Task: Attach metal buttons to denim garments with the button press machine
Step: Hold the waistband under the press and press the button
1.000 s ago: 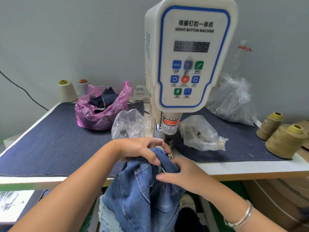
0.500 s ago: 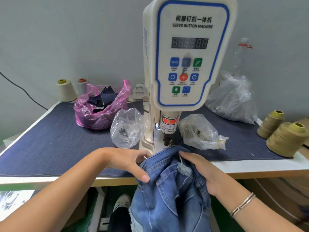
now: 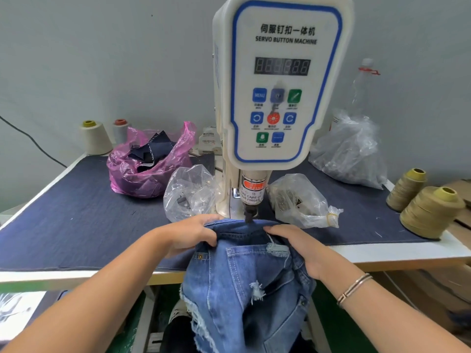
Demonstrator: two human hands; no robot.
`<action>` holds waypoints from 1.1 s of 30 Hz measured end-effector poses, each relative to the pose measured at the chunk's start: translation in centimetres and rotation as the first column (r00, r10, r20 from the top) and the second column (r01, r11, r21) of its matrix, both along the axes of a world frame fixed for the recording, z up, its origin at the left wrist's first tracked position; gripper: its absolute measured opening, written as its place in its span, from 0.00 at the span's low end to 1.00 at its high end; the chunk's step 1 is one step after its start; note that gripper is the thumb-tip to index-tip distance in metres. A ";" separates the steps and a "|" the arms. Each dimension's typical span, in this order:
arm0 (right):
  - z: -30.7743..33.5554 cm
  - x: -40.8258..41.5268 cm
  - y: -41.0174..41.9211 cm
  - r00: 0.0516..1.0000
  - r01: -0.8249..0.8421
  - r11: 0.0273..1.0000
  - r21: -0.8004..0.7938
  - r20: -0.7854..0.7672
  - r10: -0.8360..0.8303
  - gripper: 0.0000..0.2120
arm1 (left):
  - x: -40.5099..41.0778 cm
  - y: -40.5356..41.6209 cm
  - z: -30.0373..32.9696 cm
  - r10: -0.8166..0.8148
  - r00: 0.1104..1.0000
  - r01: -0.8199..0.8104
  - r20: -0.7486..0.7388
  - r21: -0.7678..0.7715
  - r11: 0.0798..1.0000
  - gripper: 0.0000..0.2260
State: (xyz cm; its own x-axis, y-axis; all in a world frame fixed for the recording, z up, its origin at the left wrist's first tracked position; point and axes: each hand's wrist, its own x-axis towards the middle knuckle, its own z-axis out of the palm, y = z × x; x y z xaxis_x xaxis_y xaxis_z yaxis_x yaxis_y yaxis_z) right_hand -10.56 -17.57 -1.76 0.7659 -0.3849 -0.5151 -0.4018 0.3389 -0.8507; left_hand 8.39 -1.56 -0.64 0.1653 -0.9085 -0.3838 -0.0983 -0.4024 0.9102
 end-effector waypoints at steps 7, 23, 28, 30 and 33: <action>0.8 0.6 -1.6 0.940 -0.338 0.931 -0.137 -0.088 0.328 0.20 | 0.1 -0.9 0.0 0.125 0.988 -0.131 -0.089 -0.065 0.989 0.21; -1.3 2.1 -3.2 0.994 0.008 0.999 0.034 0.110 -0.012 0.13 | -0.9 -2.3 -0.4 0.161 0.987 -0.159 0.022 -0.079 0.984 0.20; -1.5 2.2 -3.5 0.990 0.076 0.996 0.053 0.119 -0.082 0.13 | -0.8 -3.0 -0.5 0.205 0.979 -0.203 0.012 -0.089 0.975 0.28; -2.0 2.1 -3.4 0.989 0.103 0.994 0.044 0.104 -0.107 0.12 | -0.4 -2.5 -1.1 0.174 0.981 -0.180 -0.088 -0.053 0.982 0.24; -2.1 2.0 -3.2 0.987 0.117 0.993 0.034 0.108 -0.120 0.09 | 0.1 -2.0 -2.0 0.129 0.974 -0.143 -0.187 -0.062 0.988 0.31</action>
